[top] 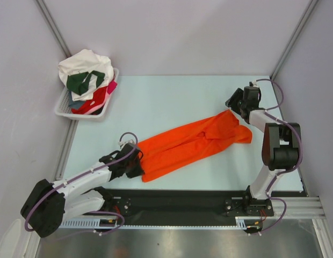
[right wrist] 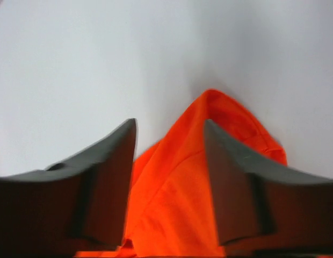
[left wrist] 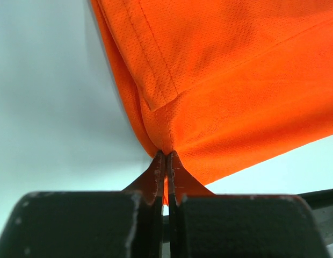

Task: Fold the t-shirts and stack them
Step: Fold the tshirt

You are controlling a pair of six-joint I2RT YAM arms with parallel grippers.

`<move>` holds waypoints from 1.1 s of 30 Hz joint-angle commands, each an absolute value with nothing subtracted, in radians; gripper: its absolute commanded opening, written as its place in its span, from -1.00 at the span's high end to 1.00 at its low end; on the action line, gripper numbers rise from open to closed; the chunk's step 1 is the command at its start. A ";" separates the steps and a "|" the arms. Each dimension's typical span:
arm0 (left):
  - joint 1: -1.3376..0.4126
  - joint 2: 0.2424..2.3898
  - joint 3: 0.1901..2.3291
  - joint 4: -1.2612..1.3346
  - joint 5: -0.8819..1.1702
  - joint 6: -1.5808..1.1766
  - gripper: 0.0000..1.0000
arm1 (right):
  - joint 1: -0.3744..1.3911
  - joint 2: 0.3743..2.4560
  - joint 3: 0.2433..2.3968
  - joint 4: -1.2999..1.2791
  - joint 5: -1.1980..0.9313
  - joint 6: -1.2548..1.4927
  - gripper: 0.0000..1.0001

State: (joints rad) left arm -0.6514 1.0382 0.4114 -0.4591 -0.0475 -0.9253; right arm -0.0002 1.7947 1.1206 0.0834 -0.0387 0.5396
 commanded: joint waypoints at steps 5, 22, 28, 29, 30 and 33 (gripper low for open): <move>-0.637 1.026 0.376 -0.574 -0.126 -0.894 0.99 | -0.026 1.692 1.031 0.075 0.000 0.569 -0.43; -0.517 0.879 0.425 -0.617 -0.164 -0.921 1.00 | -0.003 1.355 0.721 -0.207 0.069 0.667 -0.21; -0.443 0.937 0.500 -0.592 -0.138 -0.865 0.99 | 0.041 1.172 0.623 -0.264 0.074 0.706 -0.27; -0.437 0.951 0.500 -0.575 -0.132 -0.862 0.99 | 0.040 1.123 0.621 -0.278 0.084 0.700 -0.28; -0.422 0.956 0.502 -0.571 -0.129 -0.856 0.99 | 0.035 1.102 0.620 -0.311 0.104 0.699 -0.28; -0.378 0.959 0.499 -0.551 -0.129 -0.844 0.99 | 0.028 1.017 0.609 -0.360 0.084 0.719 -0.25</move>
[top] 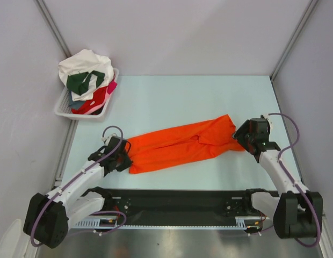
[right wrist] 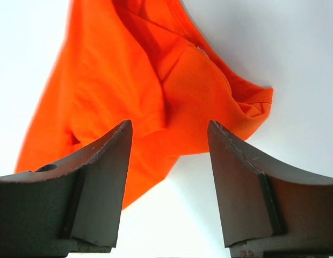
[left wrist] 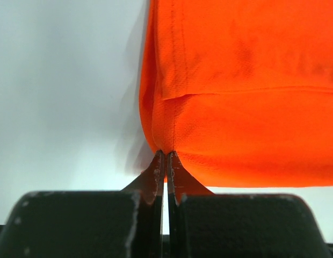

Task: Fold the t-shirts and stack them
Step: Fold the tshirt

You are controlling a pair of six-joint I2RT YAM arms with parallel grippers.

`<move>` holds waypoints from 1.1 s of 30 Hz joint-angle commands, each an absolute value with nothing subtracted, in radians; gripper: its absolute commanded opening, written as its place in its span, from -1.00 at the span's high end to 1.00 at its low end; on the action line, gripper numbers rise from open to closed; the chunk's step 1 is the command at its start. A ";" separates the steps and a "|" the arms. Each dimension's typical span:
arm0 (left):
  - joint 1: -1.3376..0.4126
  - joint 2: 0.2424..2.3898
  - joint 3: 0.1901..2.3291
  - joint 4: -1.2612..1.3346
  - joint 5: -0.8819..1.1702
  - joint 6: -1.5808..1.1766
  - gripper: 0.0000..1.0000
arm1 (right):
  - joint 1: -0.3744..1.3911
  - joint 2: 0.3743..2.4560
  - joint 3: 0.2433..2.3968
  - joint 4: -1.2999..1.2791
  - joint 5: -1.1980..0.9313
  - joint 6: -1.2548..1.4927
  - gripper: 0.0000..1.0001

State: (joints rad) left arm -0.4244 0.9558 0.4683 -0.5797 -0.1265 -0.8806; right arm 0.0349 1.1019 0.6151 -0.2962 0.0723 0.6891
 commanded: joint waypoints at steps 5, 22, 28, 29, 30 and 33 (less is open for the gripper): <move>-0.263 0.966 0.503 -0.511 -0.080 -0.792 0.99 | 0.029 0.930 0.523 -0.342 0.043 0.784 -0.18; -0.180 0.980 0.502 -0.480 -0.068 -0.756 0.99 | 0.043 1.013 0.440 -0.282 0.054 0.888 -0.27; -0.118 0.992 0.502 -0.457 -0.045 -0.746 0.99 | 0.041 1.006 0.403 -0.284 0.080 0.919 -0.25; -0.109 0.997 0.505 -0.456 -0.048 -0.744 0.99 | 0.044 1.015 0.397 -0.284 0.086 0.934 -0.25; -0.104 1.002 0.506 -0.456 -0.049 -0.744 0.99 | 0.044 1.028 0.393 -0.279 0.089 0.937 -0.24; -0.077 1.009 0.506 -0.449 -0.049 -0.739 0.99 | 0.044 1.037 0.371 -0.264 0.106 0.951 -0.24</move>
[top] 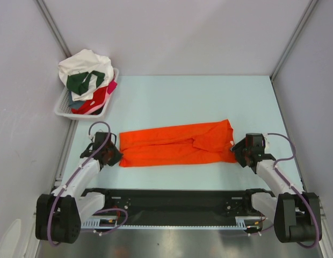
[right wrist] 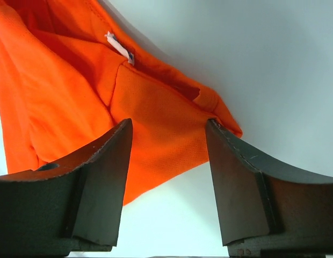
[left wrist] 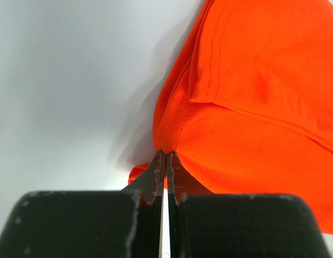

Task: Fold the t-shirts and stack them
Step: Fold the tshirt

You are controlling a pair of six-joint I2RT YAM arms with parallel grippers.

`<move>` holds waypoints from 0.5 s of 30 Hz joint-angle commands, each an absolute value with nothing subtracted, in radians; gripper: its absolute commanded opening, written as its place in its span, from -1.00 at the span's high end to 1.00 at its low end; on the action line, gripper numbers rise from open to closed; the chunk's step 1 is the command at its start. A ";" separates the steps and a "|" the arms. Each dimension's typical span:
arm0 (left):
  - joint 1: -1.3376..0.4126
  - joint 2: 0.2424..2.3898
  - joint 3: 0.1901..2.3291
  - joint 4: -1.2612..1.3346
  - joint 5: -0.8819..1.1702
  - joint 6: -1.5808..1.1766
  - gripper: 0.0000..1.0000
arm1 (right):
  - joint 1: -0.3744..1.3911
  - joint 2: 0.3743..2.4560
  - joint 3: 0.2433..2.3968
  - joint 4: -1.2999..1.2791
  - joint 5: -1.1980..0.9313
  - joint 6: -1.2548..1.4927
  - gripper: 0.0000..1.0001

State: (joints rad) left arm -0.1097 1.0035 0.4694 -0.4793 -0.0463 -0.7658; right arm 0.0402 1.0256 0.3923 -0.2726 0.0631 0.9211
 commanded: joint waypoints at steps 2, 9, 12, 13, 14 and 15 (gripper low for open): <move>-0.054 1.019 0.505 -0.437 -0.045 -0.738 1.00 | 0.046 1.052 0.367 -0.255 0.112 0.963 -0.24; -0.017 1.057 0.494 -0.410 -0.035 -0.727 0.99 | 0.018 1.071 0.368 -0.258 0.184 0.962 -0.25; -0.017 1.046 0.474 -0.399 -0.026 -0.726 0.99 | 0.009 1.075 0.405 -0.270 0.198 0.945 -0.27; -0.017 1.042 0.469 -0.391 -0.012 -0.724 1.00 | 0.008 1.078 0.422 -0.270 0.199 0.942 -0.28; -0.021 1.037 0.462 -0.390 -0.011 -0.724 0.99 | 0.008 1.080 0.432 -0.273 0.201 0.936 -0.28; -0.026 1.028 0.460 -0.390 -0.009 -0.724 0.99 | 0.008 1.091 0.442 -0.275 0.199 0.931 -0.28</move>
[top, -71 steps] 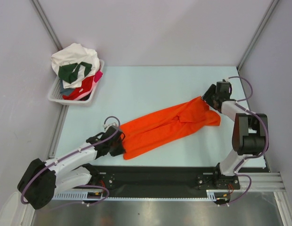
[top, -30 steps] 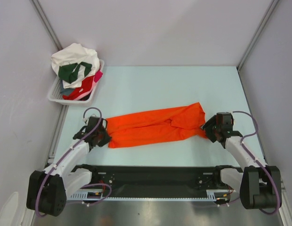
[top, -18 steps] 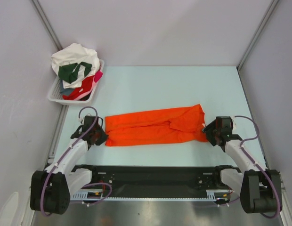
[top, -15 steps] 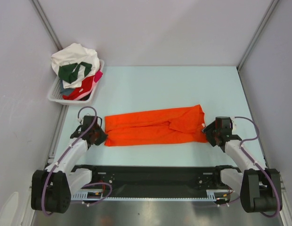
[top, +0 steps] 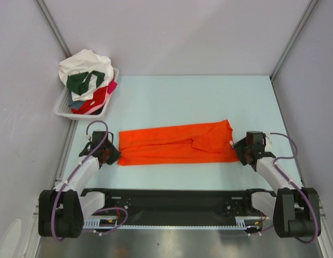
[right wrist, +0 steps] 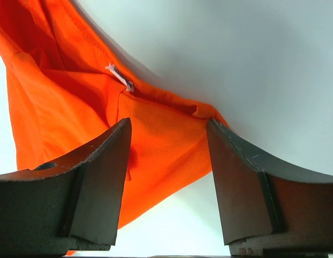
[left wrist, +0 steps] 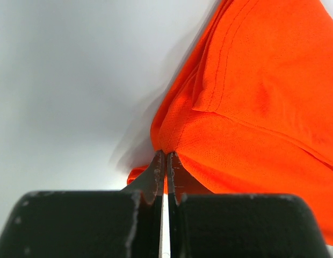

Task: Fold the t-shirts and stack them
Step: Fold the tshirt

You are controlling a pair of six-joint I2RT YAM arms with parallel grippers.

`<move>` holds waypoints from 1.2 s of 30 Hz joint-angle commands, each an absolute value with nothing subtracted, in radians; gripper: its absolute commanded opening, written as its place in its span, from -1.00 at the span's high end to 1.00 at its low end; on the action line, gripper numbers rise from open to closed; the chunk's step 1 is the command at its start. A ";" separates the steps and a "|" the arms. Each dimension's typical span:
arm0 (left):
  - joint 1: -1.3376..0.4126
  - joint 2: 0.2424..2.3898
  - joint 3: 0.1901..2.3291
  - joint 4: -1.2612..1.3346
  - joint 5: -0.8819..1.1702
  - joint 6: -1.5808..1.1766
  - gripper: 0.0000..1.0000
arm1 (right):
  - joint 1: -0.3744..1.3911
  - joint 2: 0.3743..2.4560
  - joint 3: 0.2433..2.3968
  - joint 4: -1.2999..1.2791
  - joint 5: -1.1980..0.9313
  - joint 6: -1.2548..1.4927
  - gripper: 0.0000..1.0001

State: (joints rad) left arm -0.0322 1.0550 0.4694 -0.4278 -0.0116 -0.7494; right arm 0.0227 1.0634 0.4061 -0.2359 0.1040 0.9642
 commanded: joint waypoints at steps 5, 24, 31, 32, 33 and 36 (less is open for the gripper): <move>-0.058 1.000 0.474 -0.399 -0.038 -0.718 0.64 | 0.008 1.092 0.472 -0.304 0.161 0.939 -0.28; -0.138 0.897 0.653 -0.538 -0.184 -0.707 -0.30 | 0.038 1.396 0.822 -0.301 0.144 0.629 0.29; -0.140 0.891 0.649 -0.532 -0.161 -0.700 -0.30 | 0.032 1.558 0.870 -0.235 0.106 0.606 0.30; -0.140 0.890 0.650 -0.532 -0.158 -0.696 -0.31 | 0.034 1.572 0.870 -0.210 0.097 0.609 0.30; -0.140 0.891 0.650 -0.529 -0.155 -0.696 -0.30 | 0.034 1.594 0.871 -0.200 0.091 0.607 0.30; -0.140 0.894 0.650 -0.520 -0.146 -0.696 -0.30 | 0.032 1.630 0.885 -0.176 0.078 0.611 0.30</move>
State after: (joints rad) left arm -0.1333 0.9089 0.6216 -0.5346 -0.1547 -0.7219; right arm 0.0353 1.6054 0.8421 -0.2333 0.0994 0.6262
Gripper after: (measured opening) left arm 0.650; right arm 0.350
